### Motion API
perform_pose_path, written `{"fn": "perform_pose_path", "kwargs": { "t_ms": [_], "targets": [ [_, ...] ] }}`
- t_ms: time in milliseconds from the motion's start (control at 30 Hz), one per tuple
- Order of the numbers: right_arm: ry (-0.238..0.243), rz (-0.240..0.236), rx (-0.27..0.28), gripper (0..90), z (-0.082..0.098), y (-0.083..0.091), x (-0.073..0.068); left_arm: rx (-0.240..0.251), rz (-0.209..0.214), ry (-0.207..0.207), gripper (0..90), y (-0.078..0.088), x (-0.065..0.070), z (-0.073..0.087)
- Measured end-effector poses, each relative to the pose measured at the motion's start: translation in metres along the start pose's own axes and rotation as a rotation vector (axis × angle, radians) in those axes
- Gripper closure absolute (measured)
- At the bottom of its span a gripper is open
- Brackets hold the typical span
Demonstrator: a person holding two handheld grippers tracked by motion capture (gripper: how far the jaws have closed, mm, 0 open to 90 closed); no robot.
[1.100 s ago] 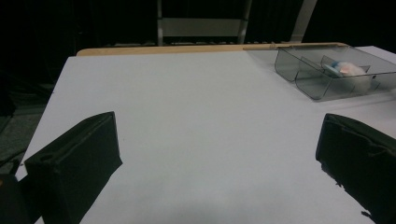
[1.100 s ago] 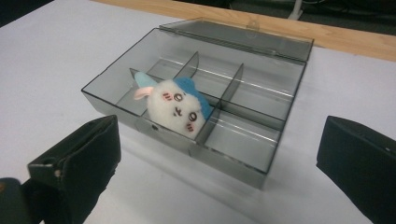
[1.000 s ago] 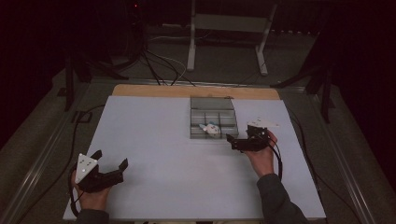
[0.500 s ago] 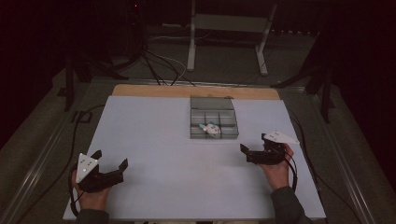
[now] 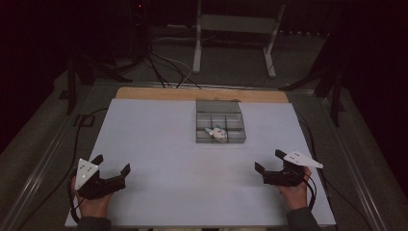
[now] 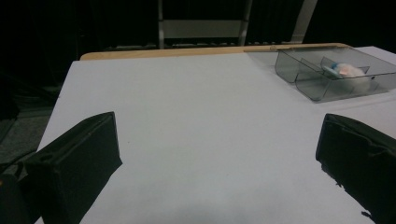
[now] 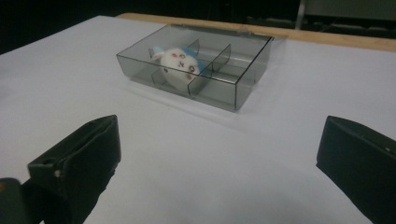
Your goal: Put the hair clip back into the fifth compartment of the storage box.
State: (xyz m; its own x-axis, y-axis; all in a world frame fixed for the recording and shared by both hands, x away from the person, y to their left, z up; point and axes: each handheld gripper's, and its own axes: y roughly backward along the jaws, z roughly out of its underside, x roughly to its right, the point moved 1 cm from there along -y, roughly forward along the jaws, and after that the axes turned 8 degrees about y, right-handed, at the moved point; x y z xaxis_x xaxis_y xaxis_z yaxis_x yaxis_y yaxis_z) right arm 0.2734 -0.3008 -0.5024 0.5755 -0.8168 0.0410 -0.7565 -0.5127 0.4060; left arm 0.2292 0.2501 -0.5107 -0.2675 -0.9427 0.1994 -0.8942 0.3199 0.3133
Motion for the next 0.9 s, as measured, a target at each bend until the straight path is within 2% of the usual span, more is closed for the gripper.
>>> {"fn": "perform_pose_path", "kwargs": {
  "t_ms": [167,300,433,533,567,900],
  "targets": [
    [0.008,0.021,0.032,0.0,0.005,0.014,0.001,0.002,0.013,-0.002,0.7,0.000,0.002,-0.001],
    [-0.014,0.027,0.048,0.0,0.010,0.022,0.004,0.002,0.021,-0.001,0.7,0.000,0.002,-0.002],
    [-0.037,0.047,0.050,0.0,0.022,0.031,0.007,0.008,0.034,-0.001,0.7,0.001,0.004,-0.003],
    [-0.039,0.056,0.064,0.0,0.023,0.036,0.008,0.010,0.036,-0.005,0.7,0.001,0.004,-0.004],
    [-0.043,0.065,0.089,0.0,0.022,0.040,0.009,0.010,0.038,-0.005,0.7,0.002,0.005,-0.004],
    [-0.035,0.087,0.094,0.0,0.023,0.044,0.011,0.001,0.041,-0.008,0.7,-0.001,0.006,-0.004]
  ]
}}
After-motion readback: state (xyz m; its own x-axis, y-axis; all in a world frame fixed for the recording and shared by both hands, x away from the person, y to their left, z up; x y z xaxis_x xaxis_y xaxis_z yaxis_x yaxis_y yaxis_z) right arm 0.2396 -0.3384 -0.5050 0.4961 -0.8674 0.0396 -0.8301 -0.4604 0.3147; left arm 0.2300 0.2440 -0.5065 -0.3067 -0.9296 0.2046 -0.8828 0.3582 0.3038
